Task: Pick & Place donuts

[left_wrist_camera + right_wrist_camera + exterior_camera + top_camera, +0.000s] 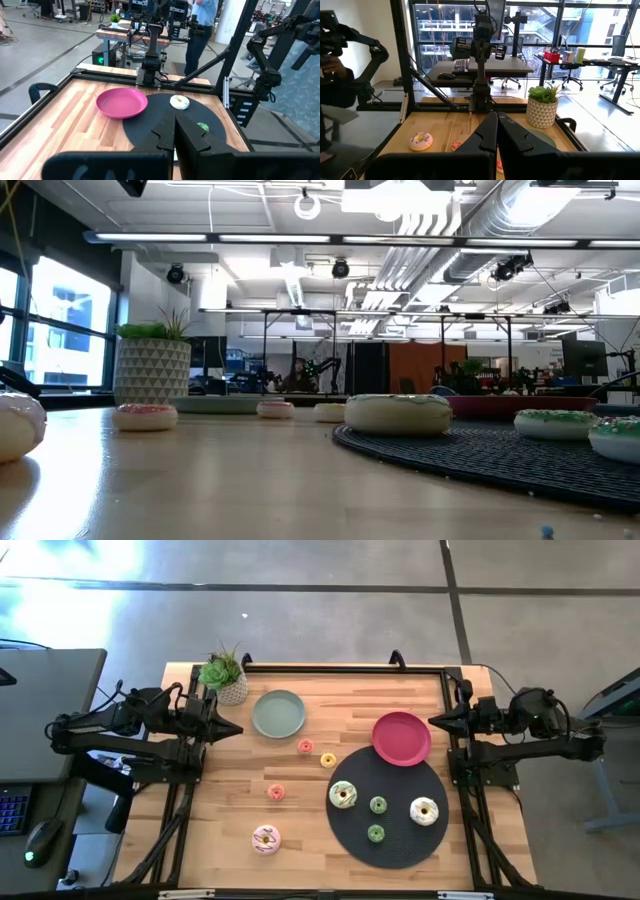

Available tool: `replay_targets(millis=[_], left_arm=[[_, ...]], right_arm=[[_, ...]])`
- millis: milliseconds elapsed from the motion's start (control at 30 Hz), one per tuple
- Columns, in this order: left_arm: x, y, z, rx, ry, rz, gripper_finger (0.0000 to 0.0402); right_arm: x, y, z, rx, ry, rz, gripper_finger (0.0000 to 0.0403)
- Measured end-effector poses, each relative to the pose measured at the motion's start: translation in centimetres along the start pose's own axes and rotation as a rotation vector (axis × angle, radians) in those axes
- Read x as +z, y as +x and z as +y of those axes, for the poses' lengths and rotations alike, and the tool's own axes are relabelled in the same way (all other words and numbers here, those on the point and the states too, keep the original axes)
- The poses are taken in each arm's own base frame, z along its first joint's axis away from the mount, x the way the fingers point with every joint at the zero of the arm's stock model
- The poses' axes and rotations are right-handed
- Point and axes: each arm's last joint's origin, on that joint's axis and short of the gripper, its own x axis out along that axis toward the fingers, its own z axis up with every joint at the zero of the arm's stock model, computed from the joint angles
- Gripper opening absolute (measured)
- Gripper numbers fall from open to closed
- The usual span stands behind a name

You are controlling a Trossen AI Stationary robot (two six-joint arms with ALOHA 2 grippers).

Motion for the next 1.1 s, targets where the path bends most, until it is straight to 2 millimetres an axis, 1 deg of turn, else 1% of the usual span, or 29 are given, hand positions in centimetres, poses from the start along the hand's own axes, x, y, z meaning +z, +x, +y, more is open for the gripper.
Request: replay_targets(millis=[300, 367, 467, 600, 733, 833, 967, 1033, 1100], left_arm=[[0.0, 0.2, 0.1, 0.022, -0.019, 0.003, 0.0000], [-0.1, 0.2, 0.0, 0.003, -0.063, 0.009, 0.0000], [-0.1, 0.3, -0.1, -0.031, -0.079, 0.021, 0.0000], [-0.6, 0.6, -0.1, -0.057, -0.075, 0.080, 0.0000], [-1.4, 1.5, 0.2, 0.007, -0.065, 0.177, 0.0005], [-2.0, 2.7, 0.4, 0.064, -0.062, 0.246, 0.0023], [-2.3, 4.6, 0.6, 0.084, -0.056, 0.288, 0.0065], [-2.4, 5.4, 0.7, 0.083, -0.044, 0.292, 0.0087], [-2.6, 6.1, 0.7, 0.082, -0.025, 0.315, 0.0105]], right_arm=[[0.0, 0.0, 0.0, 0.000, 0.000, 0.000, 0.0000], [0.0, 0.0, 0.0, -0.004, -0.026, 0.000, 0.0000], [0.0, 0.0, -0.1, -0.018, -0.042, -0.002, 0.0000], [0.2, 0.0, 0.0, -0.018, -0.015, -0.023, 0.0000], [0.6, 0.0, -0.1, -0.019, -0.026, -0.061, 0.0000], [0.3, 0.0, -0.1, -0.038, -0.073, -0.032, 0.0000], [-0.4, 0.1, -0.2, -0.065, -0.093, 0.042, 0.0000], [-1.0, 0.4, -0.2, -0.064, -0.104, 0.067, 0.0000], [-2.0, 1.2, -0.2, -0.050, -0.087, 0.116, 0.0000]])
